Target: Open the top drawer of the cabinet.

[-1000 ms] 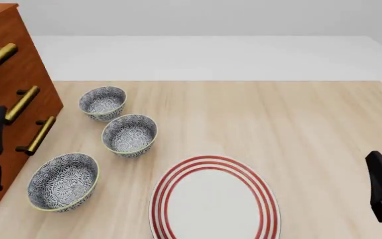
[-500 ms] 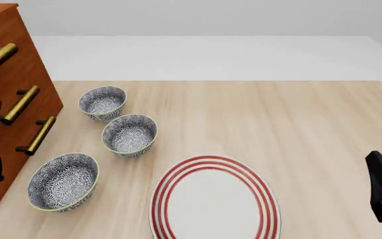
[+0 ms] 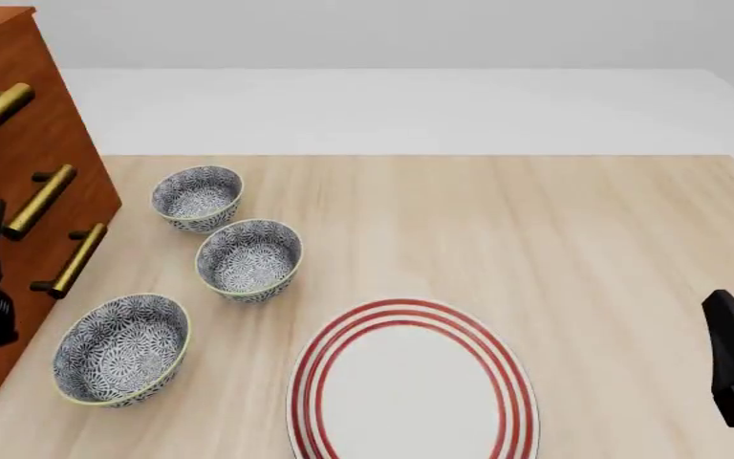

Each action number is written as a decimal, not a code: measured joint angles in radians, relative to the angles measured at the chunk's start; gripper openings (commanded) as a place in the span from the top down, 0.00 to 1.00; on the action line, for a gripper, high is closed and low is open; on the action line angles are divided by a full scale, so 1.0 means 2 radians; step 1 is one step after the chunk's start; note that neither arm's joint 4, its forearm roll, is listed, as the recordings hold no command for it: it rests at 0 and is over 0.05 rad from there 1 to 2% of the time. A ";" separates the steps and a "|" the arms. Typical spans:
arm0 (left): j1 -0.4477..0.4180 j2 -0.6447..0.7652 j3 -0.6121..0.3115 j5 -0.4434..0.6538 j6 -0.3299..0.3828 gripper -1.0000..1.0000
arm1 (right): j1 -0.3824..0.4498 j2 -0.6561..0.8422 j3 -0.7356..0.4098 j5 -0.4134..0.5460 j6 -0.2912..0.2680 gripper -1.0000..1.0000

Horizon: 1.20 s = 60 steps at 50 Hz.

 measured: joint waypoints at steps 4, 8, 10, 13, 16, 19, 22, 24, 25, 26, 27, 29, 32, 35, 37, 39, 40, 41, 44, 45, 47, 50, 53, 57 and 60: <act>0.002 0.010 0.000 -0.009 0.002 0.00 | 0.000 0.000 0.000 0.000 0.000 0.00; 0.004 0.019 0.000 -0.017 0.003 0.00 | 0.000 0.000 0.000 0.000 0.000 0.00; 0.005 0.025 0.000 -0.021 0.004 0.00 | 0.000 0.000 0.000 0.000 0.000 0.00; 0.006 0.033 0.001 -0.027 0.005 0.00 | 0.000 0.000 0.000 0.000 0.000 0.00; 0.007 0.042 0.002 -0.033 0.006 0.00 | 0.000 0.000 0.000 0.000 0.000 0.00; 0.008 0.051 0.003 -0.040 0.007 0.00 | 0.000 0.000 0.000 0.000 0.000 0.00; 0.008 0.059 0.004 -0.045 0.007 0.00 | 0.000 0.000 0.000 0.000 0.000 0.00; 0.009 0.064 0.004 -0.049 0.006 0.00 | 0.000 0.000 0.000 0.000 0.000 0.00; 0.009 0.067 0.004 -0.051 0.006 0.00 | 0.000 0.000 0.000 0.000 0.000 0.00; 0.009 0.069 0.005 -0.053 0.006 0.00 | 0.000 0.000 0.000 0.000 0.000 0.00; 0.009 0.072 0.005 -0.055 0.006 0.00 | 0.000 0.000 0.000 0.000 0.000 0.00; 0.010 0.077 0.006 -0.058 0.007 0.00 | 0.000 0.000 0.000 0.000 0.000 0.00; 0.011 0.085 0.005 -0.063 0.007 0.00 | 0.000 0.000 0.000 0.000 0.000 0.00; 0.012 0.093 0.004 -0.069 0.008 0.00 | 0.000 0.000 0.000 0.000 0.000 0.00; 0.014 0.098 0.004 -0.073 0.008 0.00 | 0.000 0.000 0.000 0.000 0.000 0.00; 0.015 0.104 0.003 -0.077 0.008 0.00 | 0.000 0.000 0.000 0.000 0.000 0.00; 0.015 0.106 0.002 -0.079 0.009 0.00 | 0.000 0.000 0.000 0.000 0.000 0.00; 0.015 0.109 0.002 -0.081 0.009 0.00 | 0.000 0.000 0.000 0.000 0.000 0.00; 0.017 0.118 0.001 -0.087 0.010 0.00 | 0.000 0.000 0.000 0.000 0.000 0.00; 0.018 0.121 0.000 -0.089 0.010 0.00 | 0.000 0.000 0.000 0.000 0.000 0.00; 0.019 0.127 -0.001 -0.094 0.011 0.00 | 0.000 0.000 0.000 0.000 0.000 0.00; 0.020 0.135 -0.003 -0.099 0.011 0.00 | 0.000 0.000 0.000 0.000 0.000 0.00; 0.021 0.142 -0.005 -0.103 0.012 0.00 | 0.000 0.000 0.000 0.000 0.000 0.00; 0.025 0.151 -0.008 -0.109 0.012 0.00 | 0.000 0.000 0.000 0.000 0.000 0.00; 0.028 0.158 -0.009 -0.113 0.011 0.00 | 0.000 0.000 0.000 0.000 0.000 0.00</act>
